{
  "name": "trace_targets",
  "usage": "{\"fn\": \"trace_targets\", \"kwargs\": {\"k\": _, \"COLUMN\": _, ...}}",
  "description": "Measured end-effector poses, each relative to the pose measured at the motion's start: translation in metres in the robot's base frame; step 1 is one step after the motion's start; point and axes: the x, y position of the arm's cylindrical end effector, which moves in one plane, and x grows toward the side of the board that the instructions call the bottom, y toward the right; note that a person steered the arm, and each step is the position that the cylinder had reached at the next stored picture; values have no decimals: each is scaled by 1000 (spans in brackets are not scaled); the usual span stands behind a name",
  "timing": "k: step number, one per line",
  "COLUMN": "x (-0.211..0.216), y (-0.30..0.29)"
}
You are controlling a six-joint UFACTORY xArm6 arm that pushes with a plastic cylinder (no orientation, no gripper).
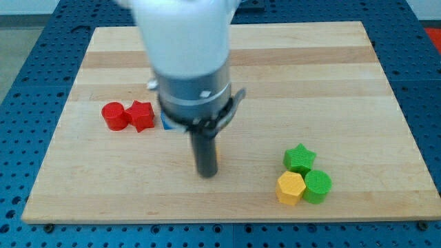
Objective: Place the yellow heart to the right of the blue triangle
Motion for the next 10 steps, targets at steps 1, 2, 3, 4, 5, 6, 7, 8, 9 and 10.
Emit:
{"fn": "trace_targets", "kwargs": {"k": 1, "x": -18, "y": 25}}
{"fn": "trace_targets", "kwargs": {"k": 2, "x": 0, "y": 21}}
{"fn": "trace_targets", "kwargs": {"k": 3, "x": 24, "y": -31}}
{"fn": "trace_targets", "kwargs": {"k": 4, "x": 15, "y": -89}}
{"fn": "trace_targets", "kwargs": {"k": 5, "x": -17, "y": -80}}
{"fn": "trace_targets", "kwargs": {"k": 6, "x": -21, "y": -30}}
{"fn": "trace_targets", "kwargs": {"k": 7, "x": -22, "y": 14}}
{"fn": "trace_targets", "kwargs": {"k": 8, "x": -31, "y": 37}}
{"fn": "trace_targets", "kwargs": {"k": 9, "x": -56, "y": 45}}
{"fn": "trace_targets", "kwargs": {"k": 10, "x": -69, "y": 56}}
